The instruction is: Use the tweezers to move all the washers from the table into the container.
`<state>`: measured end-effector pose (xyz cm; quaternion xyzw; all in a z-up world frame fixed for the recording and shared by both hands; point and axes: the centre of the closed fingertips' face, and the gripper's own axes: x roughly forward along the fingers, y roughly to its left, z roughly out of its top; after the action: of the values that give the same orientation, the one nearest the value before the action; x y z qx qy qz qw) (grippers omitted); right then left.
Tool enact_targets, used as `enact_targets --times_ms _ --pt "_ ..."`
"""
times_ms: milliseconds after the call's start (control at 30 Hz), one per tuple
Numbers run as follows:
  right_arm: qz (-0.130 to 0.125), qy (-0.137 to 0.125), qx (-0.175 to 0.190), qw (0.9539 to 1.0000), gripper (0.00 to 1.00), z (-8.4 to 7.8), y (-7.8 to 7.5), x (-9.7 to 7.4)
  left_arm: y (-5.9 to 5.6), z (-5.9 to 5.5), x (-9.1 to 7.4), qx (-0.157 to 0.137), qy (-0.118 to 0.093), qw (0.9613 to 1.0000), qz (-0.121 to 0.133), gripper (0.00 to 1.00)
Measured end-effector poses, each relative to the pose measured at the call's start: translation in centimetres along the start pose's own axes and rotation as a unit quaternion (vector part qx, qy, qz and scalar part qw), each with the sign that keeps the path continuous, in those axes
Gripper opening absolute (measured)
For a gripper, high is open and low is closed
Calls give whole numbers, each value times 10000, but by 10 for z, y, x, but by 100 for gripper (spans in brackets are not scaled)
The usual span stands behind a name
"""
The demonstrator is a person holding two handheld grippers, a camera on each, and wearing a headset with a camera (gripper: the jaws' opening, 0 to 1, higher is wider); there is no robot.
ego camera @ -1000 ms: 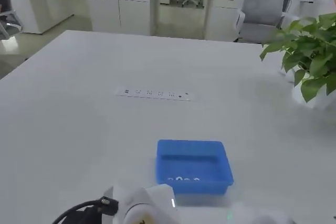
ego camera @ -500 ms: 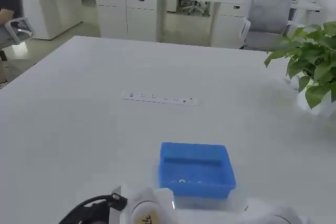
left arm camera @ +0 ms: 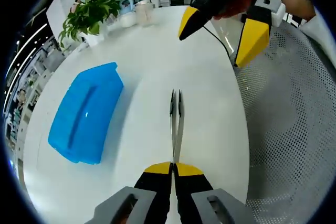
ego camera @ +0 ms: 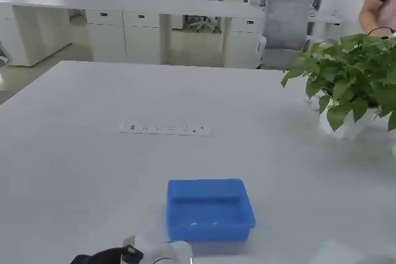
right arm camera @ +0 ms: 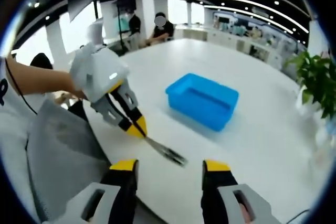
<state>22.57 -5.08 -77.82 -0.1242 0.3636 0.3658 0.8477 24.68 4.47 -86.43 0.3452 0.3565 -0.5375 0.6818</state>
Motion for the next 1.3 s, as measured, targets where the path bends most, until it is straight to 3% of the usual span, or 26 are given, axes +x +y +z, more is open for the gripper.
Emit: enact_targets --times_ms 133,200,333,400,433,600,667,700,733,767,800,900,967,1033,1067,1100,1200,1233,1300 --pt "-80 -220 233 9995 52 7 -4 -8 0 -3 1 -153 23 9998 82 0" --pt "-78 -356 383 9986 53 11 -6 -12 4 -4 0 -405 -17 9990 195 8" --pt "-134 -301 619 9975 55 3 -13 -11 -1 -8 -7 -1383 -157 9902 80 39" --pt "-172 -302 671 9971 57 1 -15 -12 4 -3 -16 -1559 -453 9865 213 38" --pt "-188 -307 698 9969 58 0 -16 -12 7 -1 -24 -1761 -649 9818 302 39" --pt "-339 -442 862 9947 67 2 -25 -20 16 1 -57 -2432 -1191 9602 680 59" --pt "-407 -486 897 9939 71 3 -29 -22 21 -2 -74 -2808 -1354 9448 1006 70" --pt "-433 -477 936 9935 71 2 -32 -23 23 -5 -82 -3023 -1419 9353 1172 75" --pt "-435 -487 943 9934 71 2 -32 -24 25 -3 -93 -3131 -1611 9272 1278 79" --pt "-458 -502 950 9932 71 1 -34 -24 26 -5 -101 -3217 -1646 9220 1393 82" --pt "-530 -526 955 9926 73 1 -36 -26 30 -10 -113 -3354 -1684 9118 1667 86" --pt "-626 -554 1002 9915 77 0 -39 -28 31 -15 -137 -3463 -1792 8998 1958 95" --pt "-672 -606 1069 9901 81 0 -41 -30 34 -18 -153 -3610 -1943 8857 2177 99" --pt "-710 -667 1135 9888 85 1 -43 -32 33 -22 -165 -3713 -2009 8770 2294 99" --pt "-723 -674 1173 9882 87 0 -43 -33 35 -27 -173 -3769 -2055 8680 2496 99" --pt "-748 -683 1206 9875 88 0 -44 -33 33 -28 -176 -3771 -2069 8677 2493 99" --pt "-800 -755 1294 9855 93 0 -46 -36 32 -35 -188 -3886 -2116 8544 2725 99" --pt "-818 -768 1319 9849 95 0 -46 -36 31 -37 -190 -3903 -2113 8533 2738 99" --pt "-843 -735 1366 9843 99 -3 -48 -36 29 -42 -195 -3975 -2091 8458 2878 99"
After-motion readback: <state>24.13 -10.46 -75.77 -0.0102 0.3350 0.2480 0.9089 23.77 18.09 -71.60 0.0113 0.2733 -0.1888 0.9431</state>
